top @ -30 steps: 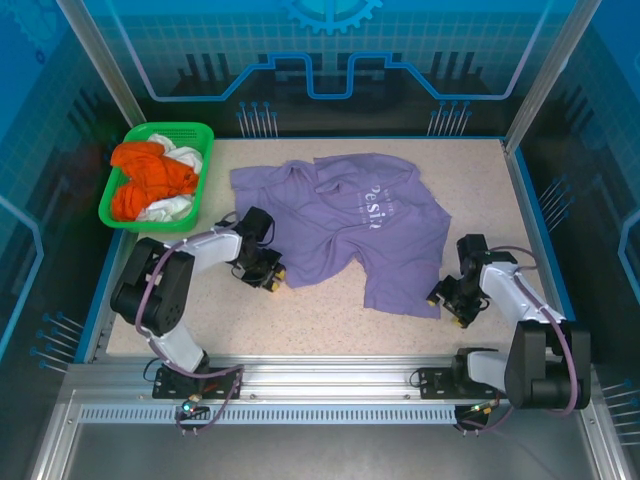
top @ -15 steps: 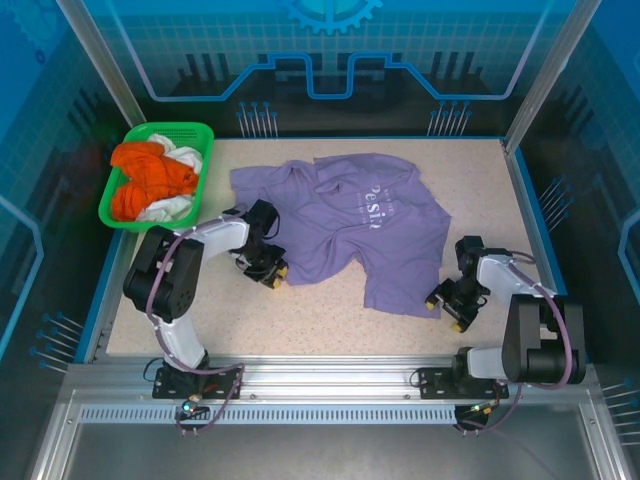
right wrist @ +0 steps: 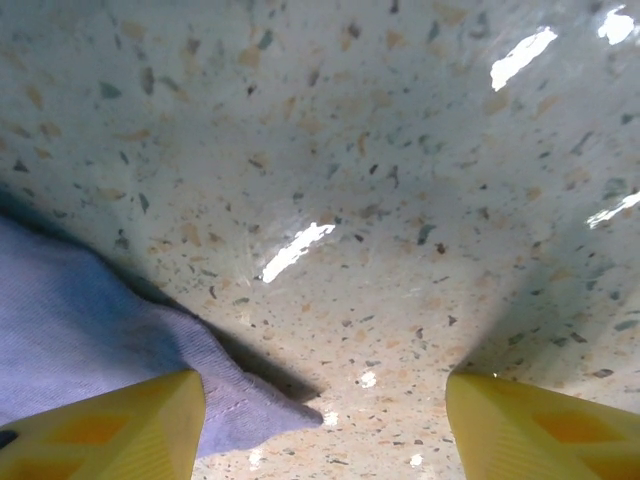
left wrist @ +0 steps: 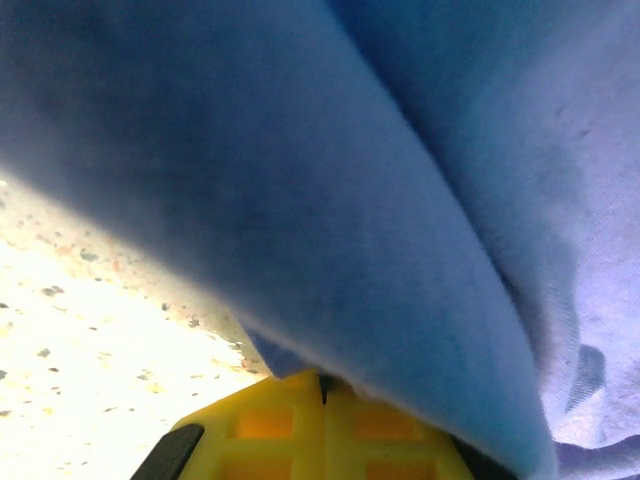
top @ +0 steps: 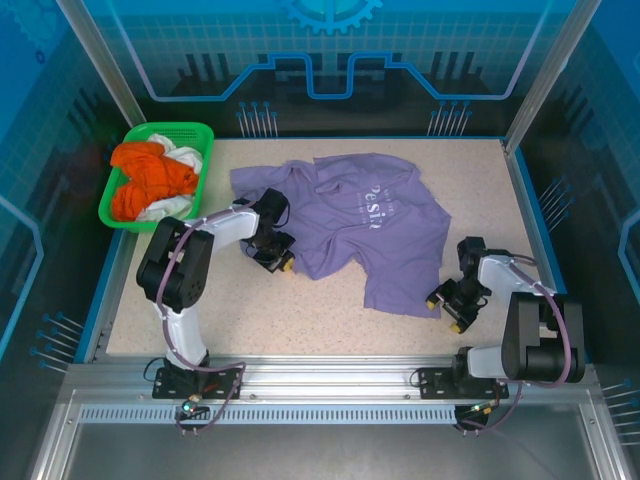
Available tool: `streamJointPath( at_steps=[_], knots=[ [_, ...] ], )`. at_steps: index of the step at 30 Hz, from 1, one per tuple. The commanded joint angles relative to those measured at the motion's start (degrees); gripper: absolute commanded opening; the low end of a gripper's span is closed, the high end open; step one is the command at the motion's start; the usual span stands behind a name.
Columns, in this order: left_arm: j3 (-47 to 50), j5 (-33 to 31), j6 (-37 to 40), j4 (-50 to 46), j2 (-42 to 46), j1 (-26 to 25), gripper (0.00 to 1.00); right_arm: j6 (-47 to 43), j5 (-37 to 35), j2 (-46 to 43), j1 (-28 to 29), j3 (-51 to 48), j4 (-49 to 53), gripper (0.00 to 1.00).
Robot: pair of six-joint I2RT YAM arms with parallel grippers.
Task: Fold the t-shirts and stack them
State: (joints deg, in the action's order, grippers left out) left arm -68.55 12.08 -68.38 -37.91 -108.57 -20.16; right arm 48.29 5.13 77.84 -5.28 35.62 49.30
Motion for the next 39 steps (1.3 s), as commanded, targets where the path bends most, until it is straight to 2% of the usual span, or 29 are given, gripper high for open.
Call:
streamJointPath(
  at_steps=[1,3,10,13,18,25,28,34,39],
  knots=[
    [0.6,-5.1,5.5,-0.3,3.2,0.1,0.00,1.2,1.6,0.3,-1.5,-2.2,-0.1,0.66],
    [2.1,-5.4,8.2,-1.8,6.1,0.1,0.00,0.8,1.8,0.5,-2.0,-2.2,-0.3,0.65],
    [8.4,-4.5,16.6,-7.3,17.5,0.5,0.00,0.4,6.1,0.3,-2.0,-3.6,-4.4,0.49],
    [10.7,-4.7,18.7,-9.1,20.8,0.7,0.00,0.8,7.3,-1.7,-1.3,-4.5,-6.6,0.47],
    [13.6,-8.1,22.4,-12.5,24.2,1.2,0.00,1.0,5.9,-2.8,-0.4,-4.9,-7.6,0.39],
    [16.7,-13.5,24.0,-16.5,28.4,3.7,0.00,0.7,4.9,-2.6,0.8,-4.4,-9.1,0.09],
    [17.3,-14.5,24.6,-16.8,29.0,4.5,0.00,1.1,4.6,-2.1,1.6,-3.7,-9.9,0.00],
    [15.2,-14.6,26.1,-17.8,30.5,6.2,0.00,1.6,4.5,-3.6,3.2,0.1,-7.9,0.00],
    [5.3,-14.2,27.9,-19.0,29.3,7.5,0.00,3.3,5.4,-7.1,3.3,9.5,-5.3,0.00]
  ],
)
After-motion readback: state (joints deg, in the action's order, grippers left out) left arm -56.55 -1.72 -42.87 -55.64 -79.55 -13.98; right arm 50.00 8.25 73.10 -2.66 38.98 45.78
